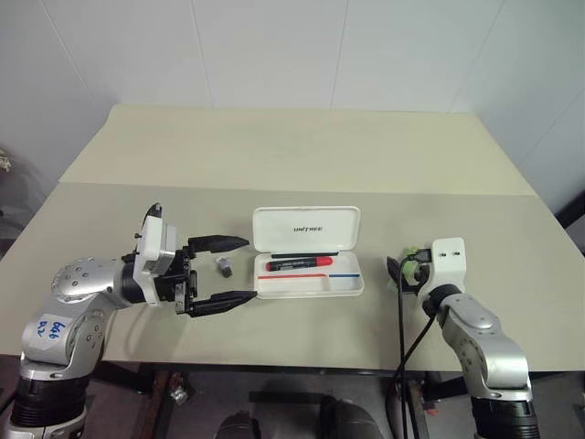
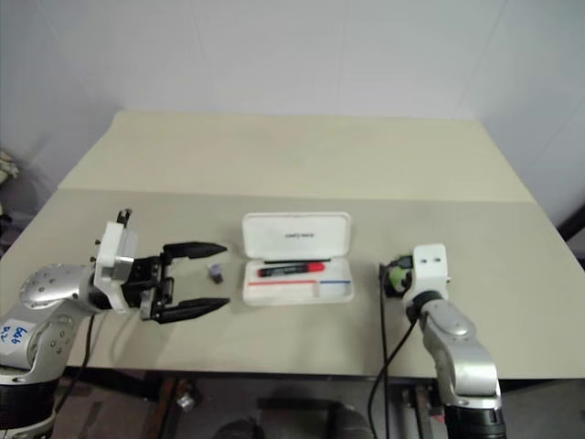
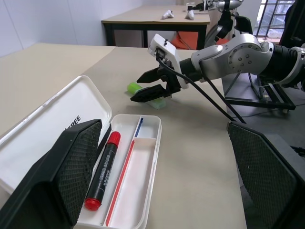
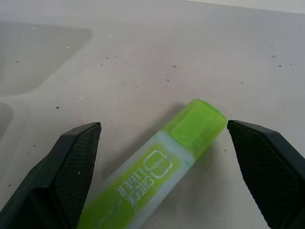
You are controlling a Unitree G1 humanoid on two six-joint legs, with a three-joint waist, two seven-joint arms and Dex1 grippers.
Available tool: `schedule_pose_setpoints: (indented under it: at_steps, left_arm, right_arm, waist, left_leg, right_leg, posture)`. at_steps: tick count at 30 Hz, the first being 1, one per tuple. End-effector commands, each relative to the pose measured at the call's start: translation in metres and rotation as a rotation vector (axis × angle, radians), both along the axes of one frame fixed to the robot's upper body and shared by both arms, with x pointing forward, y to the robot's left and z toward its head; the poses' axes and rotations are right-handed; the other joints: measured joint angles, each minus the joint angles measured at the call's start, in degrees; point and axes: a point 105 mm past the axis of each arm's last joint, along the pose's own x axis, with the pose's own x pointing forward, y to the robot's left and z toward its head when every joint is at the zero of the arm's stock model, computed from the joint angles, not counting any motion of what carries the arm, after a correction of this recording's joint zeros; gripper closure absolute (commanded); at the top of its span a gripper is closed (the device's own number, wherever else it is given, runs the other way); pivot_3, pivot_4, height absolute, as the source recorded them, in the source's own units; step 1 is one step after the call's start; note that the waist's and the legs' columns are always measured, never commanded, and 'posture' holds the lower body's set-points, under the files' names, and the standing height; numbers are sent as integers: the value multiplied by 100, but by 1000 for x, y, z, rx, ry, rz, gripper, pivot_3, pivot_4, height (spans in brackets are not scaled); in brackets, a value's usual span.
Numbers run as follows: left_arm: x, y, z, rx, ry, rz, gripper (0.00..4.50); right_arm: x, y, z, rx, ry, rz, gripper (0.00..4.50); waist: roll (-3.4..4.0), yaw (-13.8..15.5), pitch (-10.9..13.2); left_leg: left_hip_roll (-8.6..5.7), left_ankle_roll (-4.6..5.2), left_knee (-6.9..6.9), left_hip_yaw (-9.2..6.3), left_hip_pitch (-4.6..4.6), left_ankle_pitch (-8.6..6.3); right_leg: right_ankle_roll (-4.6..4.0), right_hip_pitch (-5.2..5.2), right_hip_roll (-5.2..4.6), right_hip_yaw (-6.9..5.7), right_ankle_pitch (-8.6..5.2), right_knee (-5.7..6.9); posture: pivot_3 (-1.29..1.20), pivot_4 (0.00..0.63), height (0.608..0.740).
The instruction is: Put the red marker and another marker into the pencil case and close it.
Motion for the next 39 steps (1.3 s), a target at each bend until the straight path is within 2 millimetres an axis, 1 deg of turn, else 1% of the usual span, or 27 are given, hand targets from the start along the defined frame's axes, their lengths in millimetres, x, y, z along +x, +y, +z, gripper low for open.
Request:
schedule_pose_setpoints:
  at_steps: [1, 7, 11, 20, 23, 27, 31, 32, 35, 37, 39]
  left_arm:
    - [-5, 0, 10, -1, -56, -8, 32]
    - [-5, 0, 12, 4, -56, 2, 32]
    - [-5, 1, 12, 9, -56, 8, 32]
    - [-4, 2, 14, 14, -57, 19, 32]
    - [-3, 2, 15, 15, -60, 20, 0]
    - [-3, 2, 16, 16, -64, 21, 0]
    - [-3, 2, 16, 16, -64, 23, 0]
    - [-3, 3, 16, 16, -63, 24, 0]
    - [-2, 4, 16, 15, -60, 25, 0]
    - [-2, 4, 16, 13, -58, 26, 0]
    - [-2, 5, 15, 11, -53, 25, 0]
  right_arm:
    - [-3, -11, -10, -14, 49, -79, 0]
    - [2, -11, -17, -44, 101, -131, 0]
    - [7, -3, -15, -22, 117, -133, 0]
    - [10, -2, -12, -15, 143, -195, 0]
    - [10, -1, -11, -11, 144, -196, 616]
    - [12, 1, -9, -13, 142, -192, 1975]
    - [14, 3, -8, -18, 135, -178, 3219]
    - [15, 4, -7, -19, 131, -172, 3386]
    - [19, 7, -3, -21, 111, -155, 3382]
    - [23, 13, 6, -2, 65, -107, 3382]
    - [28, 20, 20, 19, 9, -50, 3382]
  waist:
    - [0, 1, 0]
    - [-2, 0, -1]
    - [-2, -2, -1]
    - [-6, -23, -5]
    - [-7, -19, -5]
    - [-7, -9, -5]
    - [-9, -13, -6]
    - [-10, -18, -7]
    - [-10, -30, -7]
    - [-11, -35, -8]
    - [-10, -52, -7]
  left_leg:
    - [0, 0, 0, -1, 0, 0]
    - [0, 1, 0, -4, -2, -1]
    - [0, 1, -3, -6, -3, -1]
    - [2, 0, -4, -7, 0, -1]
    - [2, -1, -3, -6, 0, 0]
    - [2, -1, -4, -7, -1, 0]
    - [2, 0, -12, -11, -6, -3]
    - [2, 0, -13, -12, -7, -4]
    - [2, 2, -13, -9, -8, -5]
    - [2, 2, -12, -8, -7, -5]
    - [3, 3, -11, -4, -8, -3]
  right_leg:
    - [0, 0, 0, 0, 0, 0]
    - [0, 0, 0, -3, 0, -2]
    - [-1, 0, 0, -5, -1, -3]
    - [-3, 1, -1, -5, -4, -3]
    - [-5, 1, -1, -5, -6, -3]
    - [-6, 1, -2, -6, -6, -5]
    - [-4, 0, -2, -11, -6, -14]
    - [-3, 0, -1, -11, -5, -17]
    - [0, 1, -1, -11, -3, -22]
    - [-1, 1, -2, -11, -3, -25]
    - [-2, 1, -2, -10, -4, -32]
  posture:
    - [0, 150, 740]
    - [0, 150, 740]
    - [0, 150, 740]
    - [0, 150, 740]
    - [0, 150, 740]
    - [0, 150, 740]
    - [0, 150, 740]
    - [0, 150, 740]
    - [0, 150, 740]
    - [0, 150, 740]
    - [0, 150, 740]
